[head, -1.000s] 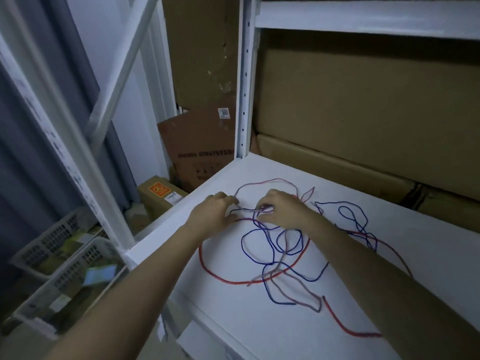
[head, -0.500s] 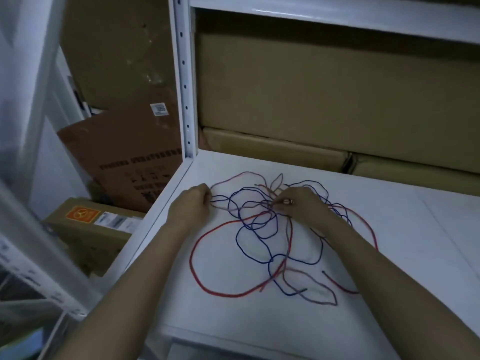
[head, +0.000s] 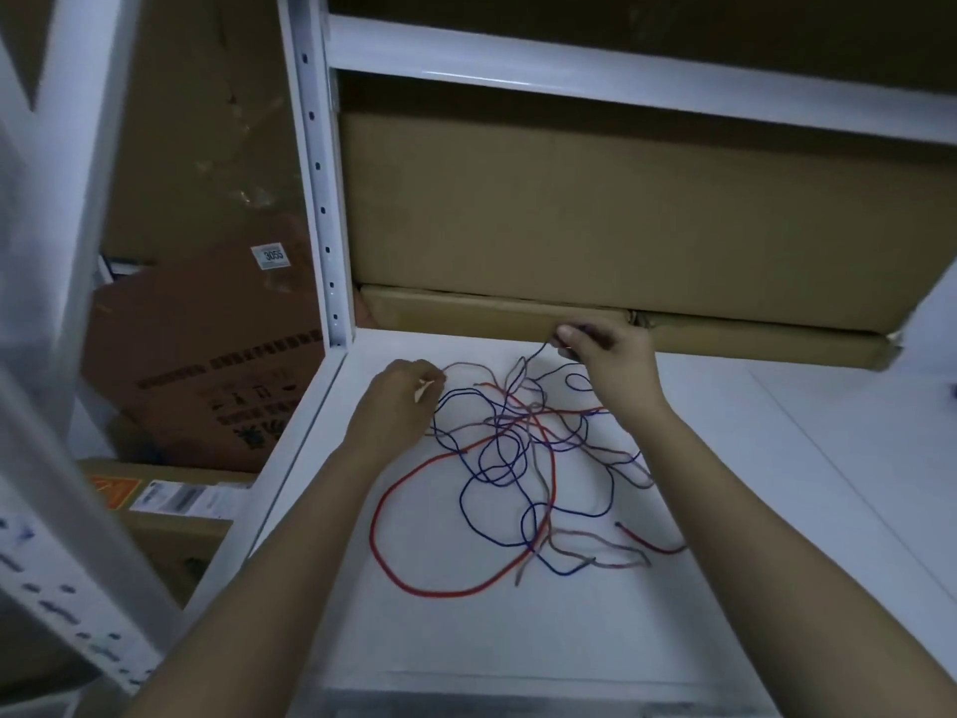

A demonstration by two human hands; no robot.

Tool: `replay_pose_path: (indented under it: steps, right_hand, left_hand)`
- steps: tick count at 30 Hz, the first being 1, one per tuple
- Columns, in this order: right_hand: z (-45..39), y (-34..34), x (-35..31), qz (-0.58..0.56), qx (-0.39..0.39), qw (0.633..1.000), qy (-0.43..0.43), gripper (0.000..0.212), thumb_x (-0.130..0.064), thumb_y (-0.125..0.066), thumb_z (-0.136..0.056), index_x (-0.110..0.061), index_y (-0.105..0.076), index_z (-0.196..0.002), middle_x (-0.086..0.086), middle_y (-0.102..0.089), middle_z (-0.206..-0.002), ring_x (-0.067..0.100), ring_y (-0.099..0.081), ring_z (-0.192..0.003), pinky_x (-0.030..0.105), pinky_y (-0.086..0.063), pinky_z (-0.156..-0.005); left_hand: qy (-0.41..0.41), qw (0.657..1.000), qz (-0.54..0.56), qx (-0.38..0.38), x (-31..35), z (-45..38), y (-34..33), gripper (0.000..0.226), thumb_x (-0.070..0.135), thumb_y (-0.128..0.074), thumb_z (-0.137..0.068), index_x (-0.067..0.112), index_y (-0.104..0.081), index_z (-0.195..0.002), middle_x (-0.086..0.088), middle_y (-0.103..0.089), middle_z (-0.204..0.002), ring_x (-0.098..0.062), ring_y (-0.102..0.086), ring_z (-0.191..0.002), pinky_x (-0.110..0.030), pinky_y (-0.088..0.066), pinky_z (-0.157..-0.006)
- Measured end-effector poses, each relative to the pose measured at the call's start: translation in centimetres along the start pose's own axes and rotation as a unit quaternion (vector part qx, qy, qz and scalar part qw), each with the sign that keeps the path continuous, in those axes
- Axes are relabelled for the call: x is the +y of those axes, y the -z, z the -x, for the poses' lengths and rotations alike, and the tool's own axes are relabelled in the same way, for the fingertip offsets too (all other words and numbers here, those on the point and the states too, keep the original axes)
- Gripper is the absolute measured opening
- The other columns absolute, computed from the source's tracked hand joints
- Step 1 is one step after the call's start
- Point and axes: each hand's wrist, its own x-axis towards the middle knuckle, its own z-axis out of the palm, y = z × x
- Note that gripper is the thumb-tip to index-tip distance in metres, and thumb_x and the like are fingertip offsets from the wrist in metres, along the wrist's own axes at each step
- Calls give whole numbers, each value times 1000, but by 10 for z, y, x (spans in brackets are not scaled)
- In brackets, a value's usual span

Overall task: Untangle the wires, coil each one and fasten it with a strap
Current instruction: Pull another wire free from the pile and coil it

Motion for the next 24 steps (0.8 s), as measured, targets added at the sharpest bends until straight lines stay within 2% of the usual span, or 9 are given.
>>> replay_pose_path:
  steps: [5, 8, 10, 12, 15, 18, 19, 21, 24]
  right_hand:
    - [0, -5, -28, -142, -15, 989, -47, 15, -2, -59, -92, -13, -68, -96, -1, -72, -74, 8, -68, -68, 16, -53, -70]
    - [-1, -5, -41, -174, -36, 983, -36, 17, -1, -58, -92, -13, -66, -101, 4, -71, -76, 7, -66, -64, 16, -53, -68]
    - [-3, -7, -46, -203, -12, 979, -30, 17, -2, -59, -92, -12, -65, -105, 7, -71, -80, 8, -66, -66, 16, -53, -68]
    - [-3, -10, -45, -199, 11, 979, -42, 25, -10, -59, -93, -10, -59, -118, 7, -70, -88, 9, -68, -72, 17, -53, -71]
    - [3, -16, -34, -121, -111, 980, -114, 43, -27, -52, -98, -13, -45, -138, 6, -69, -108, 14, -69, -95, 25, -51, -84]
    - [12, -28, -22, -67, -274, 948, -149, 21, -23, -49, -99, -23, -62, -115, -1, -73, -89, 20, -69, -94, 35, -45, -92]
    - [12, -32, -20, -85, -281, 945, -144, 18, -20, -49, -99, -20, -66, -105, -4, -69, -77, 18, -69, -82, 34, -50, -89]
    - [10, -36, -17, -126, -251, 953, -114, 22, -18, -48, -100, -14, -67, -92, -9, -50, -59, 10, -54, -56, 25, -51, -66]
    - [-4, -27, -22, -32, -173, 984, -9, 24, -19, -46, -101, -17, -66, -88, -21, -50, -53, -3, -44, -48, 10, -36, -50]
  left_hand:
    - [-92, 988, 118, -25, 54, -13, 5, 29, 21, -52, -98, 15, -60, -126, -1, -59, -123, -7, -55, -100, -8, -40, -80]
    - [-140, 983, 106, -59, 79, -25, 9, 24, 18, -56, -96, 15, -67, -117, -4, -69, -107, -13, -61, -93, -26, -47, -80]
    - [-121, 982, 135, -47, 89, -33, 11, 13, 16, -61, -92, 11, -73, -96, -4, -70, -82, -11, -62, -75, -30, -50, -73]
    - [-79, 977, 197, -18, 93, -37, 12, 11, 12, -67, -88, 4, -73, -93, 2, -66, -70, -4, -60, -62, -22, -51, -65]
    - [-21, 959, 283, 28, 94, -39, 13, 15, 3, -69, -85, -6, -69, -96, -2, -64, -66, -3, -60, -53, -17, -53, -57]
    - [4, 939, 339, 58, 96, -43, 20, 26, -1, -67, -85, 5, -56, -108, -6, -61, -69, -7, -64, -54, -20, -55, -55]
    - [0, 939, 337, 64, 95, -44, 21, 31, -2, -65, -86, 12, -51, -110, -6, -61, -69, -9, -64, -55, -22, -55, -54]
    - [-8, 945, 318, 72, 94, -47, 25, 28, -2, -59, -90, 14, -50, -111, -7, -58, -69, -8, -64, -54, -21, -53, -52]
    - [-16, 961, 264, 81, 91, -52, 28, 11, 0, -52, -95, 0, -60, -102, -16, -57, -74, -7, -62, -56, -22, -54, -56]
